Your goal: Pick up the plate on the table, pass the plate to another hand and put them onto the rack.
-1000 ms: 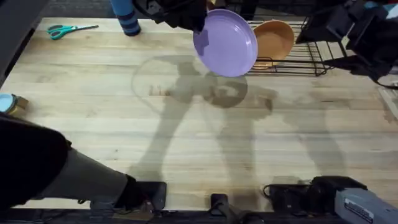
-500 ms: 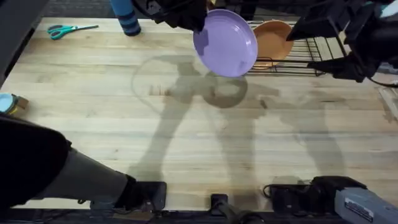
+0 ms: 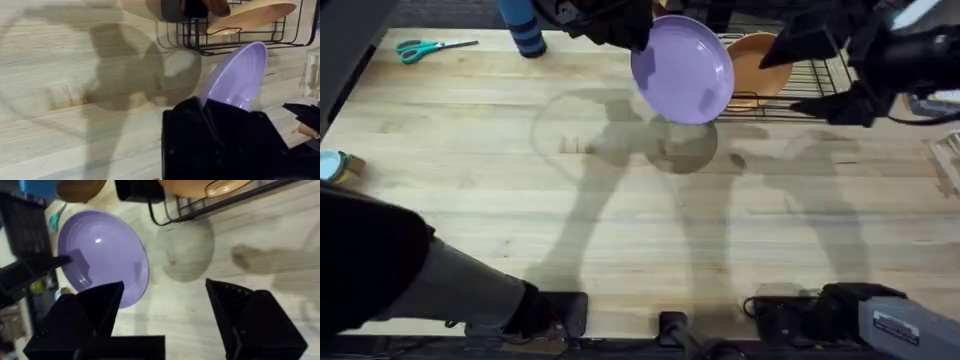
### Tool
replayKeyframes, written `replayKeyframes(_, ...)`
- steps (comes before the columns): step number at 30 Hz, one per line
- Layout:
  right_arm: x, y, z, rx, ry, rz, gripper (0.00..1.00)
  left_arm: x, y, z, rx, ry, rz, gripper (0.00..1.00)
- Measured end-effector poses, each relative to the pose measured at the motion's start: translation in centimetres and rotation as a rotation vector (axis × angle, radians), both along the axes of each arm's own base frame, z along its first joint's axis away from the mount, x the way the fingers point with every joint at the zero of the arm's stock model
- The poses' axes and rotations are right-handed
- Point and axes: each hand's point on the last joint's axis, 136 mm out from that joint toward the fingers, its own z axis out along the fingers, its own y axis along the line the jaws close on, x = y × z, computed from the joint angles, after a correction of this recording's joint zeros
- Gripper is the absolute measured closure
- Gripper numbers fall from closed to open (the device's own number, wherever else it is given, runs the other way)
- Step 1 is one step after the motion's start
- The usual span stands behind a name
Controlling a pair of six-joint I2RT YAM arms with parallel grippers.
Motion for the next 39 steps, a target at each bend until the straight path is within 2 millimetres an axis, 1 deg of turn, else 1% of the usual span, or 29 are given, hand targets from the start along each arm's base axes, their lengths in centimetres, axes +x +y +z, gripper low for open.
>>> replayKeyframes(7,1.6,1.6,-1.7,0.054,0.04,0.065,0.008,0.0,0.0,0.0,0.0,0.0,0.0,0.957)
replayKeyframes(14,3.1,4.1,-3.0,0.064,0.041,0.142,0.009,0.0,0.0,0.0,0.0,0.0,0.0,0.958)
replayKeyframes(20,4.0,5.7,-4.4,0.068,0.055,0.187,0.009,0.0,0.0,0.0,0.0,0.0,0.0,0.958)
replayKeyframes(23,4.0,6.1,-5.1,0.068,0.075,0.197,0.044,0.0,0.0,0.0,0.0,0.0,0.0,0.958)
replayKeyframes(25,4.0,6.2,-5.3,0.069,0.082,0.2,0.089,0.0,0.0,0.0,0.0,0.0,0.0,0.958)
replayKeyframes(26,4.0,6.3,-5.3,0.069,0.08,0.203,0.258,0.0,0.0,0.0,0.0,0.0,0.0,0.958)
replayKeyframes(27,4.0,6.3,-5.3,0.069,0.079,0.203,0.316,0.0,0.0,0.0,0.0,0.0,0.0,0.958)
replayKeyframes(30,4.0,6.3,-5.3,0.069,0.079,0.203,0.444,0.0,0.0,0.0,0.0,0.0,0.0,0.958)
replayKeyframes(33,4.0,6.3,-5.3,0.069,0.079,0.203,0.551,0.0,0.0,0.0,0.0,0.0,0.0,0.958)
replayKeyframes(34,4.0,6.3,-5.3,0.07,0.078,0.203,0.857,0.0,0.0,0.0,0.0,0.0,0.0,0.958)
replayKeyframes(35,4.0,6.3,-5.2,0.072,0.078,0.204,0.939,0.0,0.0,0.0,0.0,0.0,0.0,0.958)
replayKeyframes(36,4.0,6.4,-5.2,0.076,0.076,0.207,0.967,0.0,0.1,0.0,0.003,0.0,0.002,0.958)
replayKeyframes(39,4.0,6.4,-5.2,0.076,0.076,0.208,0.968,0.0,0.1,0.0,0.003,0.0,0.002,0.958)
